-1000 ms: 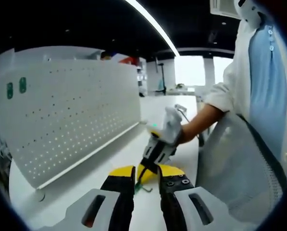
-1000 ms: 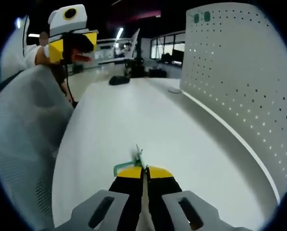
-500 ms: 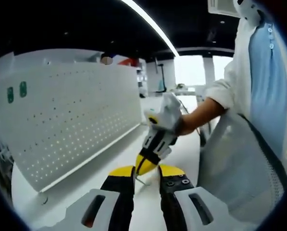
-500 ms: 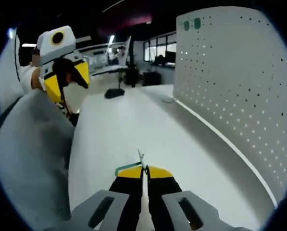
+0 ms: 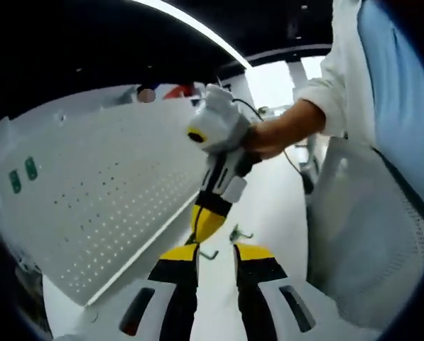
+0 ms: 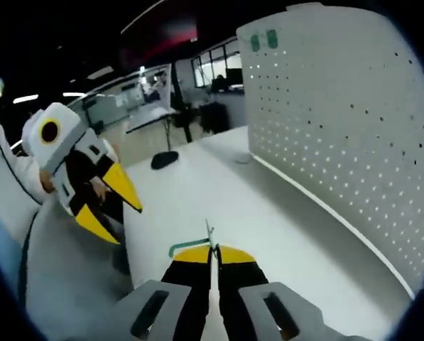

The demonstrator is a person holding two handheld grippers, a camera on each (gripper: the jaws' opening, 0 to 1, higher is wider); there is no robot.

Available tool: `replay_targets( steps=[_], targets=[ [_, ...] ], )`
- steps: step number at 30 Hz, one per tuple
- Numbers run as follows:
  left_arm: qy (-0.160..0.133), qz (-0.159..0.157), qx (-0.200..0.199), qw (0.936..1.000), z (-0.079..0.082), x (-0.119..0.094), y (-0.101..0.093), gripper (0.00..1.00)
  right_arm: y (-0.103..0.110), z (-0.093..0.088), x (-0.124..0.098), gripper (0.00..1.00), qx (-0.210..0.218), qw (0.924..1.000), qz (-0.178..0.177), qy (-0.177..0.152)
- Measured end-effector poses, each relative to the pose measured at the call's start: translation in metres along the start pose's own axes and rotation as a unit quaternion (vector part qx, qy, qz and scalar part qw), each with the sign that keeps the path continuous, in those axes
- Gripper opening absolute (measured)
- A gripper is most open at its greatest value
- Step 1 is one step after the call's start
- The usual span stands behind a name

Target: Insert the hook assembly into the mounting plate slot until the hook locks in place.

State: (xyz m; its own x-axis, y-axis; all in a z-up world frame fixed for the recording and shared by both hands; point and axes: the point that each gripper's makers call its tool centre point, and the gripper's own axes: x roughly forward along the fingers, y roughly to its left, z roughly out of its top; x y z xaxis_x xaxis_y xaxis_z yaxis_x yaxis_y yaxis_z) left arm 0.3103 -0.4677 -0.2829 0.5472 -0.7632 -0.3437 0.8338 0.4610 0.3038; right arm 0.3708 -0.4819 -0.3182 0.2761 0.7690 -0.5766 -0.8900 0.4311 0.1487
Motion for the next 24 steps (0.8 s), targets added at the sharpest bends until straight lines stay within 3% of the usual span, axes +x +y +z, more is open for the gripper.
replay_targets(
  steps=[15, 24],
  targets=[
    [0.056, 0.007, 0.107, 0.9927, -0.014, 0.006, -0.004, 0.15, 0.026, 0.002, -0.005, 0.0, 0.092, 0.9947, 0.041, 0.02],
    [0.052, 0.01, 0.106, 0.9929, -0.014, 0.006, -0.002, 0.07, 0.029, 0.003, -0.004, 0.0, 0.104, 0.9934, 0.043, 0.021]
  ],
)
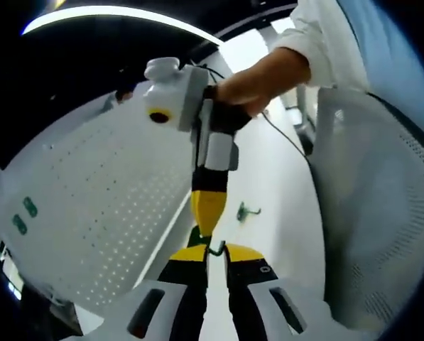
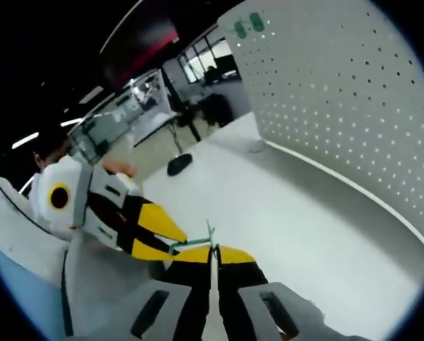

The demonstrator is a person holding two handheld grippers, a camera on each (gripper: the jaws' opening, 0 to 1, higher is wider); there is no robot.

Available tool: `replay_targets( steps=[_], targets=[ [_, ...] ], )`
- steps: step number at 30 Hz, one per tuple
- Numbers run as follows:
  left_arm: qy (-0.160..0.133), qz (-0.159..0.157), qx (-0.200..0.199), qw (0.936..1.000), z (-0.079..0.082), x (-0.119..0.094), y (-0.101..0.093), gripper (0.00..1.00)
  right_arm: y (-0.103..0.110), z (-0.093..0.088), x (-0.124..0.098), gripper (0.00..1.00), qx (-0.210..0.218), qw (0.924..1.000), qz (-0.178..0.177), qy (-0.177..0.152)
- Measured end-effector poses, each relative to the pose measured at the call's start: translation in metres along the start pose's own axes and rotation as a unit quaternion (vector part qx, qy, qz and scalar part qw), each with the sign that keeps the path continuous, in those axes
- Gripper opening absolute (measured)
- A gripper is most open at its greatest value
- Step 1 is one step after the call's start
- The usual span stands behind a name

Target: Insert the hook assembly into the mounting plate slot until the hook locks in place.

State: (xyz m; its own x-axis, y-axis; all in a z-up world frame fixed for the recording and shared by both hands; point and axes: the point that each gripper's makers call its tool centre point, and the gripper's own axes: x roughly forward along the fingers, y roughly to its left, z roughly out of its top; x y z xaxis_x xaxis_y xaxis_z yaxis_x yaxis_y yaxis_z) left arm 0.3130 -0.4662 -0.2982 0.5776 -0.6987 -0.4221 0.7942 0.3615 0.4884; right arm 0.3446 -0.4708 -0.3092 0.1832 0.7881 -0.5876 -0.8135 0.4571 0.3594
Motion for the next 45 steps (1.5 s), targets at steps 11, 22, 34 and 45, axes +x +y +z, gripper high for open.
replay_targets(
  steps=[11, 22, 34, 45],
  targets=[
    [-0.01, 0.031, -0.092, 0.9952, -0.002, -0.005, 0.019, 0.04, 0.0, 0.013, 0.0, 0.0, -0.007, 0.9991, -0.014, -0.04],
    [-0.046, 0.064, -0.216, 0.9733, -0.001, -0.012, 0.041, 0.02, 0.002, 0.036, -0.001, 0.0, -0.046, 0.9943, -0.043, -0.086],
    [-0.07, 0.144, -0.298, 0.9412, 0.012, -0.013, 0.062, 0.03, -0.004, 0.064, -0.013, 0.0, -0.048, 0.9876, -0.081, -0.126],
    [-0.057, 0.185, -0.253, 0.948, 0.015, -0.013, 0.073, 0.04, -0.004, 0.073, -0.017, 0.0, -0.035, 0.985, -0.085, -0.146]
  ],
)
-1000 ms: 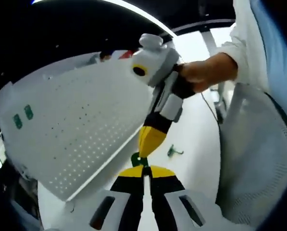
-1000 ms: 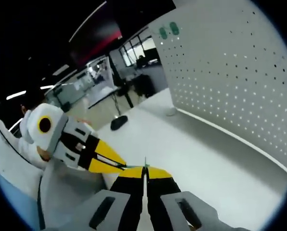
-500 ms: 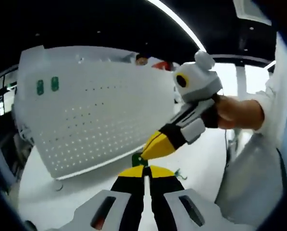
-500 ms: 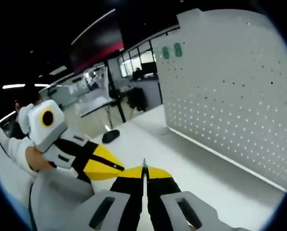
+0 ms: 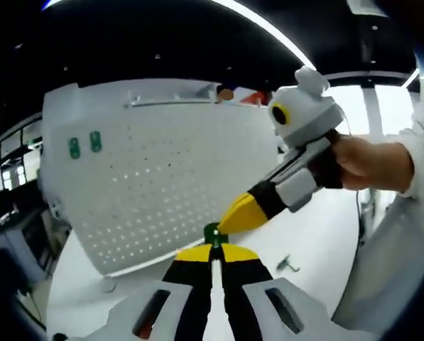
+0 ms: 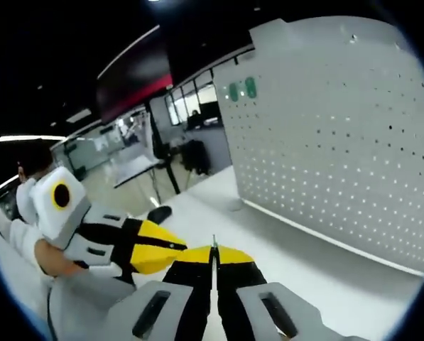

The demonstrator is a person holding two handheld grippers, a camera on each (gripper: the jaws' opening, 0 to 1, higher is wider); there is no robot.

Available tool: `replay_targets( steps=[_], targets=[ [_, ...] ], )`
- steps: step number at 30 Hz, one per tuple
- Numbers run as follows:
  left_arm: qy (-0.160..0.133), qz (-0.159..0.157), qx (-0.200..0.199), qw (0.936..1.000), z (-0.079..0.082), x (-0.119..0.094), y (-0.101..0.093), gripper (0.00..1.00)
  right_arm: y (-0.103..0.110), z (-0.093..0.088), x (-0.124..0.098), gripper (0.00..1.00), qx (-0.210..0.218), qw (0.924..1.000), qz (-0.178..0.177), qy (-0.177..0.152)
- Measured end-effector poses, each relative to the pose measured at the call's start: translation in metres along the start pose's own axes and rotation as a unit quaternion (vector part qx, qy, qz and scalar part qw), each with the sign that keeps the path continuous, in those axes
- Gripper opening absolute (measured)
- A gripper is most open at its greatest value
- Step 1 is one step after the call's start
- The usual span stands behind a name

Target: Insert the hook assembly into the mounting plate slot until the hook locks in place.

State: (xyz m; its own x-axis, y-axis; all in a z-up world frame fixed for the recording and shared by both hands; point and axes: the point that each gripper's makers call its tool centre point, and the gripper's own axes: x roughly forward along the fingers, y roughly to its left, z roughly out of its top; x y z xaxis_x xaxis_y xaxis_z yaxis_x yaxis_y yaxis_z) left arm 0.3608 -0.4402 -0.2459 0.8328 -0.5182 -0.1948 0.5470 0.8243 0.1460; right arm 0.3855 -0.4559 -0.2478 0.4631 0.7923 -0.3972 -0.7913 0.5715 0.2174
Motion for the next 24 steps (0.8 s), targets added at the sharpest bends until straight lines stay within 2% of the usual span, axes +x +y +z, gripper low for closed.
replay_targets(
  steps=[5, 10, 12, 14, 19, 24],
  targets=[
    [-0.002, 0.014, 0.023, 0.9996, 0.004, 0.003, 0.0, 0.09, 0.006, 0.004, 0.0, 0.0, -0.002, 1.0, 0.006, -0.004],
    [-0.001, 0.019, 0.03, 0.9994, 0.003, 0.003, 0.003, 0.08, 0.012, 0.005, 0.001, 0.0, -0.002, 0.9999, 0.012, -0.005],
    [0.006, 0.032, 0.035, 0.9989, 0.001, 0.002, 0.008, 0.08, 0.014, 0.005, 0.001, 0.0, -0.003, 0.9999, 0.013, -0.006],
    [0.004, 0.031, 0.023, 0.9993, 0.0, 0.002, 0.009, 0.08, 0.015, 0.006, 0.001, 0.0, -0.002, 0.9999, 0.015, -0.008],
    [0.006, 0.026, 0.034, 0.999, 0.0, 0.003, 0.007, 0.06, 0.017, 0.005, 0.002, 0.0, -0.003, 0.9998, 0.018, -0.006],
    [0.004, 0.023, 0.029, 0.9993, 0.0, 0.004, 0.007, 0.04, 0.016, 0.006, 0.002, 0.0, -0.005, 0.9998, 0.017, -0.006]
  ],
)
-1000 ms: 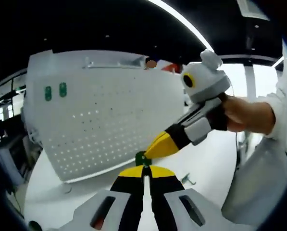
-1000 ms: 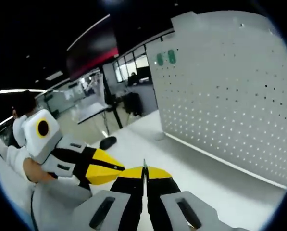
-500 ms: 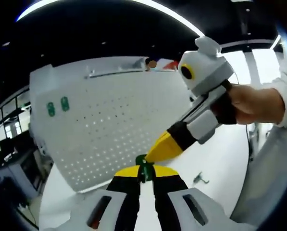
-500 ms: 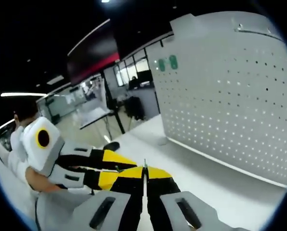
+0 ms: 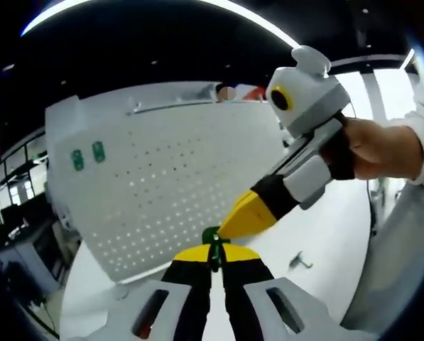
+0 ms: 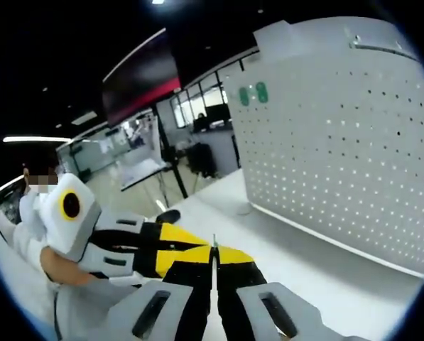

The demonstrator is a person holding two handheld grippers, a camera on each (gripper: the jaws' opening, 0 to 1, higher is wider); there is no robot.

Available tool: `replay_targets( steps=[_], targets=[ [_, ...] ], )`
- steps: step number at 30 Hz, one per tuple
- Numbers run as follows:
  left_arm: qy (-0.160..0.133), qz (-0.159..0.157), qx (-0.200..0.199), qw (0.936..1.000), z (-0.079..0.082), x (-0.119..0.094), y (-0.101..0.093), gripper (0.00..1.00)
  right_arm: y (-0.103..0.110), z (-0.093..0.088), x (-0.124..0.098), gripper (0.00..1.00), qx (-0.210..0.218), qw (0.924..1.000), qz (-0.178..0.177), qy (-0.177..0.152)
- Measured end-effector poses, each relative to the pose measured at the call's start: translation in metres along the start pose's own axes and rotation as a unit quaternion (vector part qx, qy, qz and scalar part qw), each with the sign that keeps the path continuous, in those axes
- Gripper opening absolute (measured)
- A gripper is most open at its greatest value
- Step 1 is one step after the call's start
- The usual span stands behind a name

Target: Insert the hook assembly into the mounting plate slot until the hook locks in place.

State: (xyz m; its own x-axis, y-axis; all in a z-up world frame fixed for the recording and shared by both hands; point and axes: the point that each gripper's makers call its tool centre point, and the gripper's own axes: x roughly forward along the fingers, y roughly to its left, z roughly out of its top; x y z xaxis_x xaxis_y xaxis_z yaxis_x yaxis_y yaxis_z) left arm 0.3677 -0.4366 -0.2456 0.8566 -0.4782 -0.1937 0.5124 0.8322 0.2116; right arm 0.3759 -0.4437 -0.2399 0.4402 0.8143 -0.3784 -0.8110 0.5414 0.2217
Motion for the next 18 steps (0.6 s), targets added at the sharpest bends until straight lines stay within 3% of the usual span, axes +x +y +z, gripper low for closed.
replay_targets(
  steps=[9, 18],
  targets=[
    [-0.004, 0.0, -0.005, 1.0, 0.0017, -0.0005, 0.0006, 0.04, 0.0016, 0.0024, -0.0004, 0.0, -0.011, 0.9999, -0.002, -0.001],
    [-0.009, -0.005, -0.035, 0.9993, 0.0032, 0.0004, -0.0005, 0.03, 0.0012, 0.0042, -0.0025, 0.0, -0.024, 0.9997, -0.005, -0.003]
  ],
)
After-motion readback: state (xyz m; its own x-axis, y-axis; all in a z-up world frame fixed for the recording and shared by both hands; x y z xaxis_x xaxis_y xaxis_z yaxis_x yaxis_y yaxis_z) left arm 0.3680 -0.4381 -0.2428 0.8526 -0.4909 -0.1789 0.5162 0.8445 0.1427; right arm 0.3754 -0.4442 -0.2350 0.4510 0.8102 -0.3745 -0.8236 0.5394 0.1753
